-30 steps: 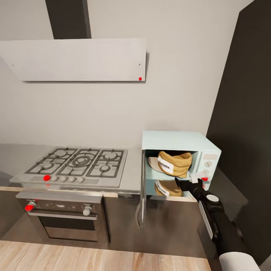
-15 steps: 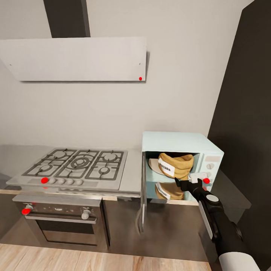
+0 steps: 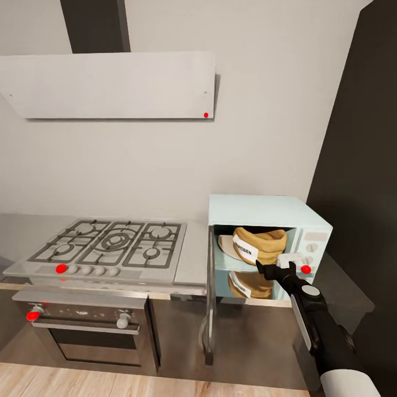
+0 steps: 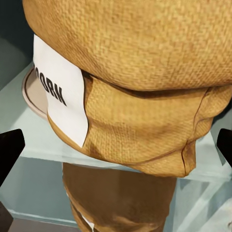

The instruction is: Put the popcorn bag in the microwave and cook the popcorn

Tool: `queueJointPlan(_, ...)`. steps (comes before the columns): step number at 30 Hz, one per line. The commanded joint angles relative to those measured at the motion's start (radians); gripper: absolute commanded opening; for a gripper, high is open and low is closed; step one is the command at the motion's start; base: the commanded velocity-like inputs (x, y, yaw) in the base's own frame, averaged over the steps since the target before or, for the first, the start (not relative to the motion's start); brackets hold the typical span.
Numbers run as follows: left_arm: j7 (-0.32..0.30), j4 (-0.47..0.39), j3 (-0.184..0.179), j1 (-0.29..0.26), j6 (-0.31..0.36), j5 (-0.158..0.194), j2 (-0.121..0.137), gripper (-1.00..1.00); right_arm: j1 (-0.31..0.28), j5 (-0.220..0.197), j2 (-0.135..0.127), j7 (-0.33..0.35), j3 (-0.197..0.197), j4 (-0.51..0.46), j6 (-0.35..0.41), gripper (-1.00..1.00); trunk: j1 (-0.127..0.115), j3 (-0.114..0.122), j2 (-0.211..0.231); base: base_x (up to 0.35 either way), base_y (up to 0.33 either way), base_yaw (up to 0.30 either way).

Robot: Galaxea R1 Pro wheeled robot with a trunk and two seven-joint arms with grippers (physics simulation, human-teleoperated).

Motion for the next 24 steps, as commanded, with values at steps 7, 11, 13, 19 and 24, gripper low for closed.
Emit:
queueJointPlan(7,0.001,0.001,0.005,-0.001,-0.003,-0.008,0.000,1.00,-0.002,0.015,0.002,0.008,0.002,-0.001,0.003,1.00,0.000,-0.002,-0.001,0.121,0.000,0.000)
queueJointPlan(11,0.001,0.001,0.005,-0.001,-0.003,-0.007,0.000,1.00,-0.002,0.015,0.001,0.008,-0.001,-0.001,0.004,1.00,0.000,-0.002,-0.001,0.048,0.000,0.000)
queueJointPlan(13,0.001,0.001,0.005,-0.001,-0.003,-0.006,0.000,1.00,-0.001,0.015,0.001,0.008,-0.001,-0.002,0.004,1.00,0.000,-0.002,-0.001,0.010,0.000,0.000)
queueJointPlan(19,0.001,0.001,0.005,-0.001,-0.003,-0.003,-0.002,1.00,-0.002,0.014,0.000,0.008,-0.003,-0.002,0.004,1.00,0.000,-0.002,-0.001,0.001,0.000,0.000)
queueJointPlan(24,0.001,0.001,0.005,-0.001,-0.003,-0.005,-0.002,1.00,-0.002,0.014,0.000,0.008,-0.004,-0.002,0.004,1.00,0.000,-0.002,-0.001,0.059,0.000,0.000)
